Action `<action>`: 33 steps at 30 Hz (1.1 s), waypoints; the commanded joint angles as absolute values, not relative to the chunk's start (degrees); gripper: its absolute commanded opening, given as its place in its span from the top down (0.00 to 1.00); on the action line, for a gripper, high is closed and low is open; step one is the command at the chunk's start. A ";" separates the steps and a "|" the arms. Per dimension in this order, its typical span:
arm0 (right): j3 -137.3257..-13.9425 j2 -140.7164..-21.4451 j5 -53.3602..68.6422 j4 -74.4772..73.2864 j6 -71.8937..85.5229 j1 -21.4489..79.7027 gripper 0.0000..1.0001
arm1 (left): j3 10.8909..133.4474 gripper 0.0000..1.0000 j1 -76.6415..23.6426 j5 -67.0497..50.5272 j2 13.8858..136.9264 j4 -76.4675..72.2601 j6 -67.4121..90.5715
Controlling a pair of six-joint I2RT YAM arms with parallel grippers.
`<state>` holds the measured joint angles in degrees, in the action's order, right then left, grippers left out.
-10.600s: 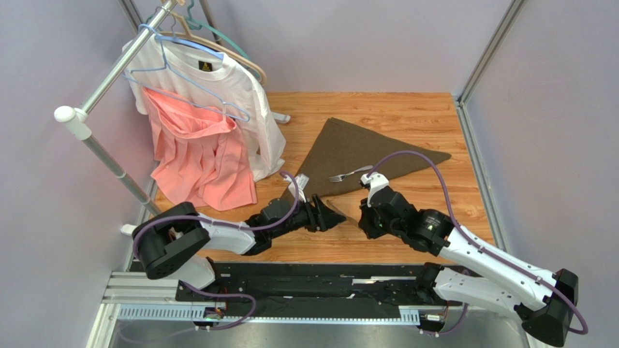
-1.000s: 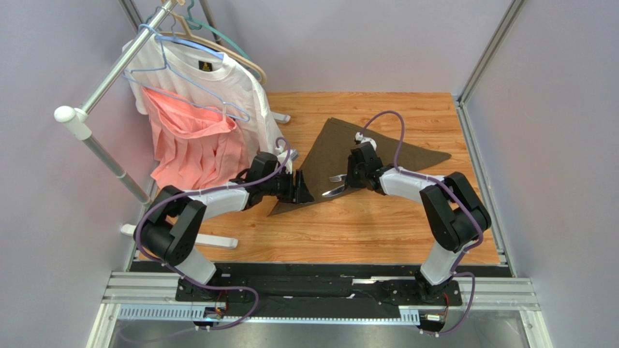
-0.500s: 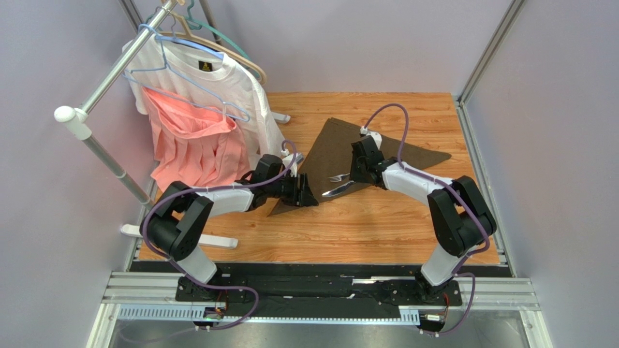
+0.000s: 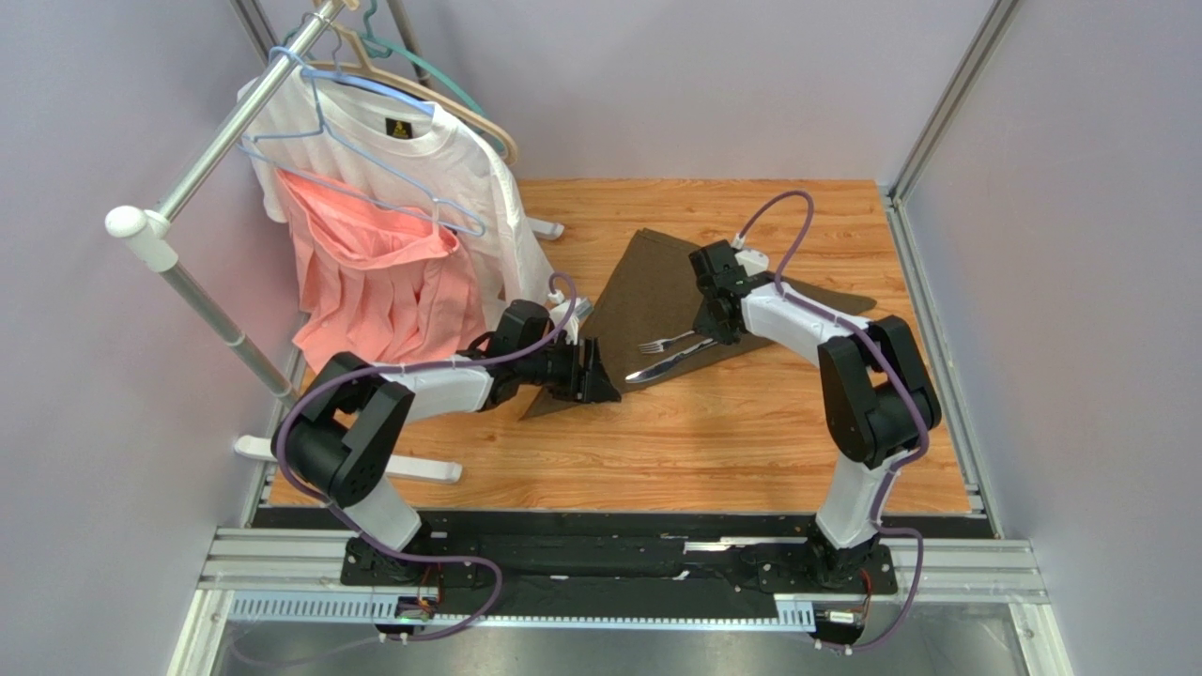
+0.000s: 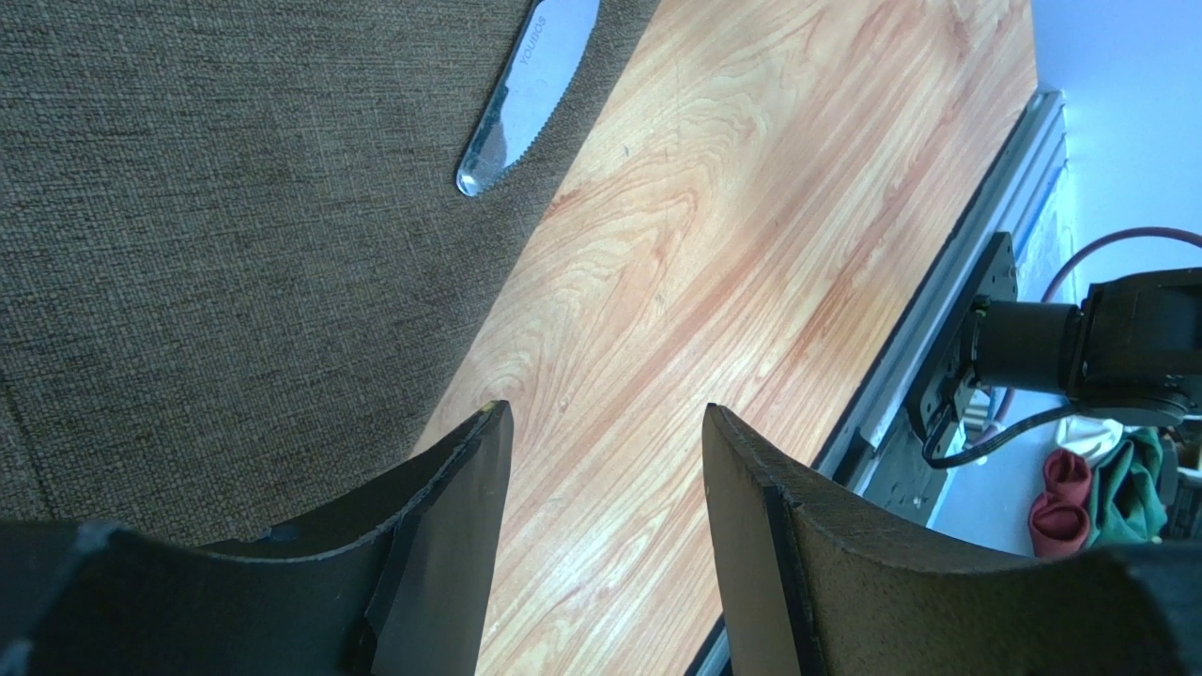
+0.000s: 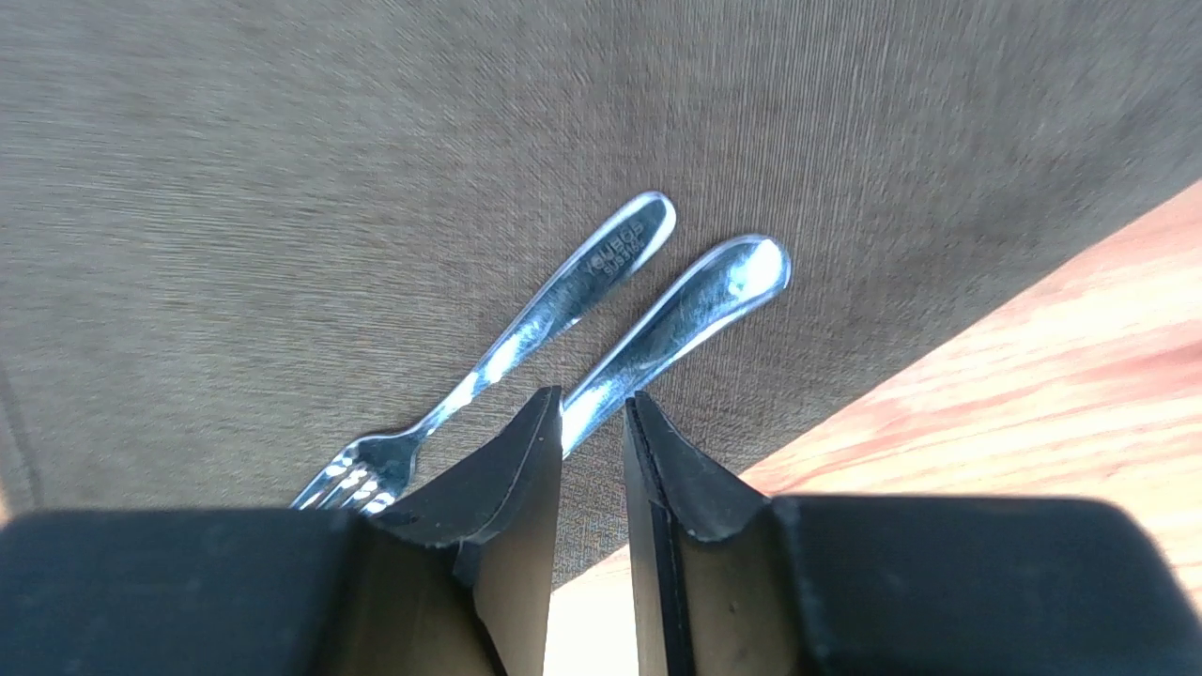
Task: Fold the napkin, place the utensils inside, and roll it up
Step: Place the utensil onto the napkin
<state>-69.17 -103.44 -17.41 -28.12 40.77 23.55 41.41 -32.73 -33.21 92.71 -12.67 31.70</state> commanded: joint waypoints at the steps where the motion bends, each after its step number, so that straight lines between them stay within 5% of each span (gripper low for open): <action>1: -72.07 -104.59 -17.40 -32.60 48.07 23.55 0.73 | 42.27 0.39 -33.57 -35.16 90.62 -13.19 31.55; 33: -76.11 -109.77 -17.49 -37.18 58.80 23.47 0.72 | 39.73 0.39 -35.24 -33.57 91.23 -16.78 29.71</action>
<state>-73.54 -108.79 -16.40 -36.36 57.01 23.53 40.73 -34.89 -33.91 90.45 -13.26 31.14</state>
